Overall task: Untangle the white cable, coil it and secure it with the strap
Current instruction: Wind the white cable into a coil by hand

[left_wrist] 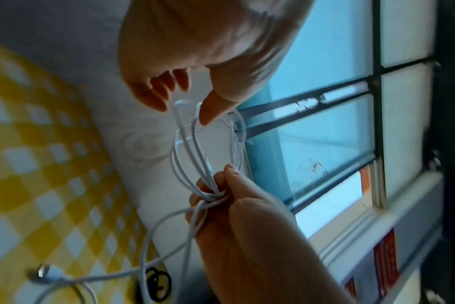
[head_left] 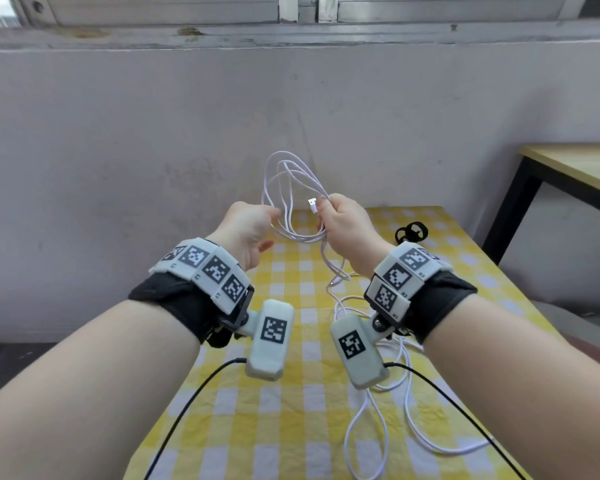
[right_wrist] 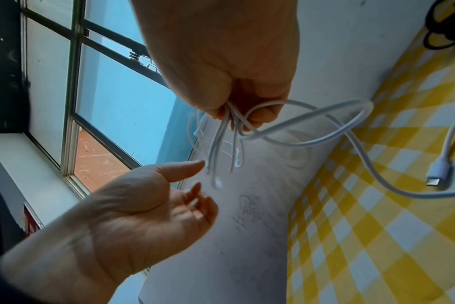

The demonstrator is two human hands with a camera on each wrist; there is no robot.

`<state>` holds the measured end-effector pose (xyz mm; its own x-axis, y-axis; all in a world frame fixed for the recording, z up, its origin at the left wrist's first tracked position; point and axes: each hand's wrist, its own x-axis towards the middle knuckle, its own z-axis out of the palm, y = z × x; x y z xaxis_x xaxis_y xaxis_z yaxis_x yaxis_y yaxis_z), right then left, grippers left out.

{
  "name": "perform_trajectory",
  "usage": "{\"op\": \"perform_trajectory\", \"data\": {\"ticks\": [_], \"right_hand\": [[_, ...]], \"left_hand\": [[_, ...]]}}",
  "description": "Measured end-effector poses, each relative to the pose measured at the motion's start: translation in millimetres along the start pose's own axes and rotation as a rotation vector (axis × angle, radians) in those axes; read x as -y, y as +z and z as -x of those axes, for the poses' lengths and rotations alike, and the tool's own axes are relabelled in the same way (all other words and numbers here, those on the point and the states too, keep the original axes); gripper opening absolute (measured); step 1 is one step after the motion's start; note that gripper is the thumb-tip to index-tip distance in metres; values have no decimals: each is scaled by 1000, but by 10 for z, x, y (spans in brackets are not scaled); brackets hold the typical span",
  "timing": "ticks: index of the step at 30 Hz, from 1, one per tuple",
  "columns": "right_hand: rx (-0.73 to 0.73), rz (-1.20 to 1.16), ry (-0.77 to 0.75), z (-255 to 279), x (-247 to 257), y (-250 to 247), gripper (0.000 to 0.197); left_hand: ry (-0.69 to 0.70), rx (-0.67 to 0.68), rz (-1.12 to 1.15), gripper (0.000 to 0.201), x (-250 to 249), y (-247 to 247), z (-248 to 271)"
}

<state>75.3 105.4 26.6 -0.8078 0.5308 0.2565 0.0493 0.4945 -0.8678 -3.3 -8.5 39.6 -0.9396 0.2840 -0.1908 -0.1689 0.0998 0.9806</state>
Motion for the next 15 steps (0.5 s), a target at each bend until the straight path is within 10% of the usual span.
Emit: {"op": "perform_trajectory", "data": {"ticks": [3, 8, 15], "right_hand": [[22, 44, -3, -13, 21, -26, 33], [103, 225, -200, 78, 124, 34, 22], [185, 450, -449, 83, 117, 100, 15]], "left_hand": [[194, 62, -142, 36, -44, -19, 2], [61, 511, -84, 28, -111, 107, 226], [-90, 396, 372, 33, -73, 124, 197]]}}
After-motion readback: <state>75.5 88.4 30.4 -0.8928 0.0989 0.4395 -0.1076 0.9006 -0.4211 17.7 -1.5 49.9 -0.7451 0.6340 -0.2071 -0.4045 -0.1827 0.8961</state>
